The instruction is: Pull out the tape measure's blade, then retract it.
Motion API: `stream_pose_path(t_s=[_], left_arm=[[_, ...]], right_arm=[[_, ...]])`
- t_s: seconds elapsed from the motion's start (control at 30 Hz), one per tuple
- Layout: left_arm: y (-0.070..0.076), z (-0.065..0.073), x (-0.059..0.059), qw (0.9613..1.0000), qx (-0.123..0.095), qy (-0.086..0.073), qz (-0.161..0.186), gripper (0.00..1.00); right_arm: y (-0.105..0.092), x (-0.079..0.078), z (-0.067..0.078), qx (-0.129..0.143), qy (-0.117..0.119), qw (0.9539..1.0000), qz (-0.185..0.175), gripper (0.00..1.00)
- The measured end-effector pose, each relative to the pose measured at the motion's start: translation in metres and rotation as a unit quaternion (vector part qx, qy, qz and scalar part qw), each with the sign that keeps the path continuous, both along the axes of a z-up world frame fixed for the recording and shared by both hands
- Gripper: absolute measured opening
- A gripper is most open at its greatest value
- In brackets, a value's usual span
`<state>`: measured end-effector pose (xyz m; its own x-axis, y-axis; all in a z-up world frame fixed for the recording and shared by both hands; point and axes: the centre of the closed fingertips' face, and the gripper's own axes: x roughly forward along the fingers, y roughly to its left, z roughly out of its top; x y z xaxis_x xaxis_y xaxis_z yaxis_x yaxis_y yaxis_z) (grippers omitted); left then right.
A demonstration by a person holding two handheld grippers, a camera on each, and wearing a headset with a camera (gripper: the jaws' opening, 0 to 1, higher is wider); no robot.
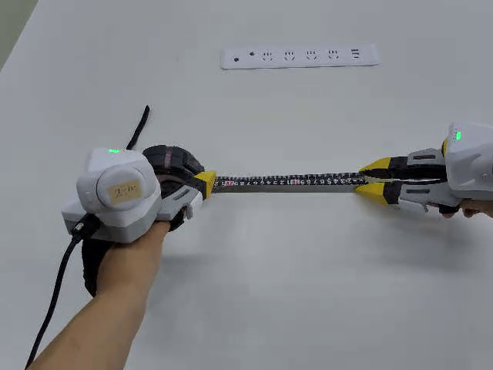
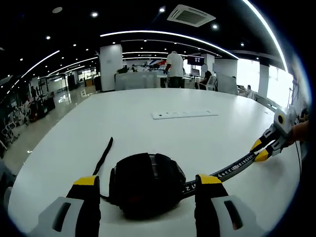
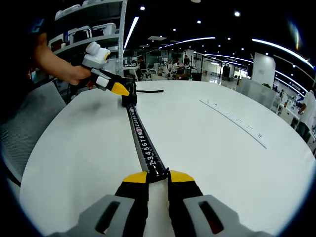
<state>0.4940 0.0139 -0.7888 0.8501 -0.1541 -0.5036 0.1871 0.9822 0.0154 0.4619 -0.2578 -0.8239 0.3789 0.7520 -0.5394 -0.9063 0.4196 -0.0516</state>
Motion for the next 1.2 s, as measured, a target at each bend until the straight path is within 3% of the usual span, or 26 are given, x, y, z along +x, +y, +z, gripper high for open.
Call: stream_pose_path(t_s=[0.63,0.9,0.93,1.2], left_arm=[[0.0003,-0.0072,0.0091,0.9992,-0.019,0.014,0.031,0.65],[0.0004,-0.0074,0.0086,0.9993,-0.015,0.014,0.032,0.64],[0.0003,-0.0084,0.0077,0.9993,-0.006,0.024,0.026,0.63],[0.0003,-0.0088,0.0057,0.9993,0.006,0.030,0.020,0.60]], right_arm=[[-0.0008,0.0020,0.0002,-0.004,-0.007,0.9999,0.014,0.12],[-0.0006,0.0018,0.0002,-0.005,-0.007,0.9999,0.015,0.11],[-0.0013,0.0018,0.0000,-0.007,-0.008,0.9998,0.017,0.11],[-0.0019,0.0005,-0.0003,-0.014,-0.009,0.9996,0.023,0.11]])
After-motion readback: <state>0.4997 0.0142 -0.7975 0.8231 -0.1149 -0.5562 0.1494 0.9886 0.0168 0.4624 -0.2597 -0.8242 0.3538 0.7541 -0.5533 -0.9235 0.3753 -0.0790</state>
